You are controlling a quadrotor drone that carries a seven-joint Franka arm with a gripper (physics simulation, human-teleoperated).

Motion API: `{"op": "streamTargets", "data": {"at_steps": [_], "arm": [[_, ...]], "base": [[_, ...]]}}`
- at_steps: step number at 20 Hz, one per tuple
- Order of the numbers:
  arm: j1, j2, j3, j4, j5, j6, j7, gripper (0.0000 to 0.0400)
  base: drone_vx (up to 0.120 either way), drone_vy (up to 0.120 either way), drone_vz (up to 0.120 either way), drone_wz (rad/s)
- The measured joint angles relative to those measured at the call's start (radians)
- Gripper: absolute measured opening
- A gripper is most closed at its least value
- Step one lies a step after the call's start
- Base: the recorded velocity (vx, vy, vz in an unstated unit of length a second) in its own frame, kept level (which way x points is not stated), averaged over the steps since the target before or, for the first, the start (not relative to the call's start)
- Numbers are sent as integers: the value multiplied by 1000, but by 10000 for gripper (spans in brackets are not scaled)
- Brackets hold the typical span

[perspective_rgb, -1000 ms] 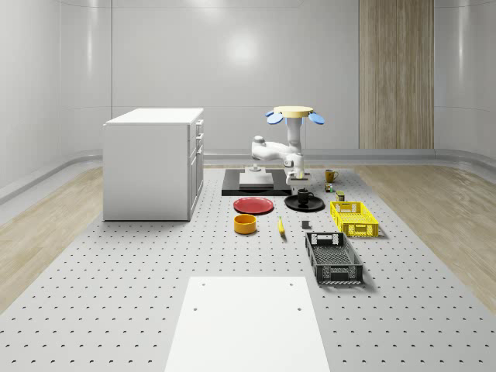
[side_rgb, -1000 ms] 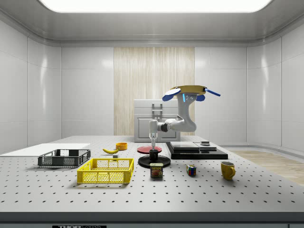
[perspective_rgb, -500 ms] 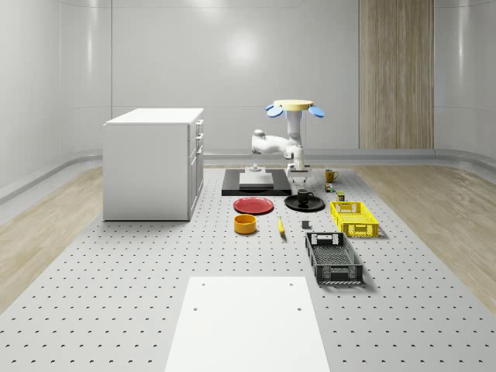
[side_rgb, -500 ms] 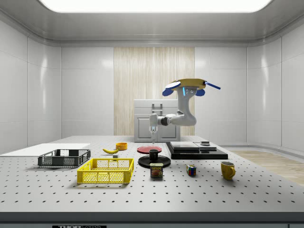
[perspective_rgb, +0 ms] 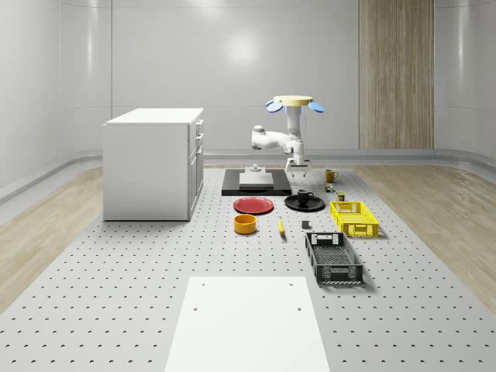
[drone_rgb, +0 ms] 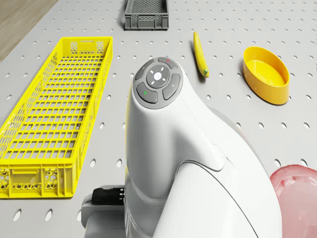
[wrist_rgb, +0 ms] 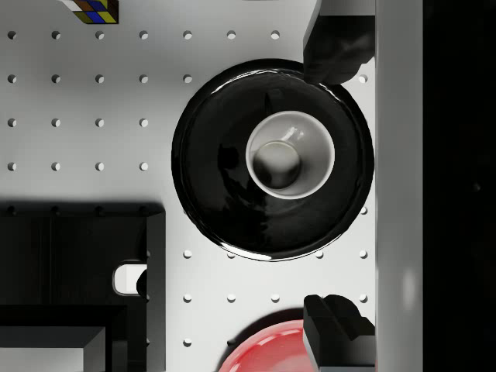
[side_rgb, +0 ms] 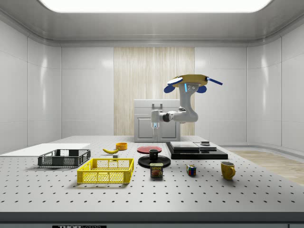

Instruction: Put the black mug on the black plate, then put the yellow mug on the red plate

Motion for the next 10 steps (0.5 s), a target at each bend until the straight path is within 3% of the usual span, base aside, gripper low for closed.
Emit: {"op": "streamTargets", "data": {"at_steps": [6, 10], "arm": [[0, 3, 0, 0, -1, -3, 0, 400], [0, 5, -1, 0, -2, -5, 0, 400]], "base": [[-120, 7, 0, 0], [-120, 120, 0, 0]]}}
